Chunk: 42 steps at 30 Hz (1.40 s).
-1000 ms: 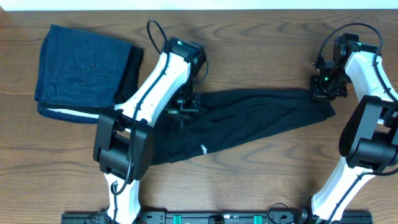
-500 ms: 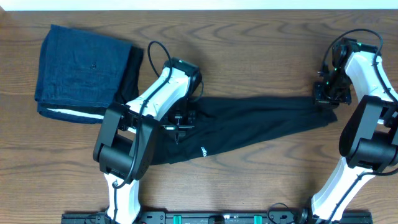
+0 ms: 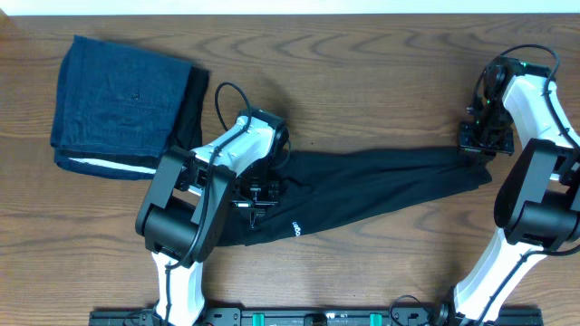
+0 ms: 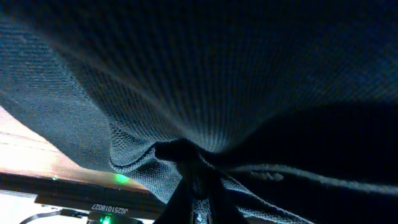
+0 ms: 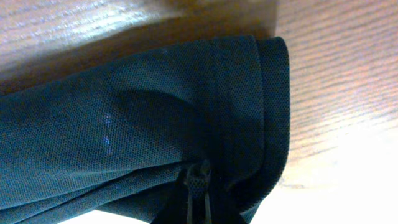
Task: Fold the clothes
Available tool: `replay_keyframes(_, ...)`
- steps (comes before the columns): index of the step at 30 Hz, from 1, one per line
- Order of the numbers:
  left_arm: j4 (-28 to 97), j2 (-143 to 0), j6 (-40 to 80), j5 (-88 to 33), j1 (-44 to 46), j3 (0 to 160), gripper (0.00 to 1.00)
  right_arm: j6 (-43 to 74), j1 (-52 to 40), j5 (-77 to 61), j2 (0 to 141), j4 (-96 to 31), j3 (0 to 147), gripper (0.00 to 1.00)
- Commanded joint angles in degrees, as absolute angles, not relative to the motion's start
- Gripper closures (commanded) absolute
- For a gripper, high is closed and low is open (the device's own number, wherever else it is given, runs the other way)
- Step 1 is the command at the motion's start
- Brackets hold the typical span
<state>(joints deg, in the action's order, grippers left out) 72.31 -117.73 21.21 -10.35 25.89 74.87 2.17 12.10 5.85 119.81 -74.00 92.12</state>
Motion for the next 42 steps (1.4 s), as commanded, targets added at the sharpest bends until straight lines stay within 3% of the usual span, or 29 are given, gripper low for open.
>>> replay_keyframes(1,72.75,-116.88,21.74,-9.67,25.69,74.37,0.94,4.69,12.75,7.49,117.54,-74.65,91.74,0.98)
replay_keyframes(3,72.75,-116.88,21.74,-9.67,25.69,74.37,0.92,5.56,12.75,7.51,117.54,-75.4,91.74,0.71)
replay_keyframes(6,72.75,-116.88,21.74,-9.67,25.69,74.37,0.85,6.28,12.75,7.49,117.54,-77.03,91.74,0.51)
replay_keyframes(8,72.71,-116.88,21.74,-9.67,25.69,74.37,0.83,6.44,12.75,7.49,117.54,-78.02,91.72,0.43)
replay_keyframes(10,72.49,-116.88,21.76,-9.67,25.69,74.41,0.83,6.44,12.75,7.53,117.54,-78.24,91.72,0.43)
replay_keyframes(14,73.25,-116.31,21.71,-9.67,25.69,76.97,0.83,5.23,12.75,4.23,117.51,-76.69,92.14,0.45)
replay_keyframes(19,75.61,-111.07,21.76,-9.67,25.69,86.08,0.83,-4.49,12.73,-14.26,117.51,-76.84,96.97,0.54)
replay_keyframes(22,76.12,-106.28,21.74,-9.65,25.69,90.11,0.71,-5.43,12.67,-18.74,117.47,-78.22,98.0,0.73)
replay_keyframes(23,75.94,-104.53,21.74,-9.63,25.67,90.45,0.61,-5.45,12.58,-18.55,117.49,-78.59,97.69,0.8)
replay_keyframes(24,75.79,-103.09,21.74,-9.56,25.67,90.43,0.53,-5.43,12.36,-18.2,117.49,-78.56,97.08,0.82)
replay_keyframes(27,76.07,-100.47,21.8,-8.27,25.69,89.97,0.47,-5.41,11.42,-17.5,117.49,-76.07,94.04,0.89)
replay_keyframes(28,76.05,-100.25,21.78,-7.86,25.69,89.65,0.49,-5.41,11.14,-17.02,117.49,-74.08,92.64,0.89)
replay_keyframes(31,75.2,-100.71,23.73,-5.08,25.69,87.57,0.93,-5.21,10.37,-15.79,117.49,-68.29,88.14,0.89)
replay_keyframes(42,64.47,-102.28,26.94,-2.94,23.81,68.47,0.94,-2.24,10.33,-10.2,117.49,-48.4,72.95,0.9)
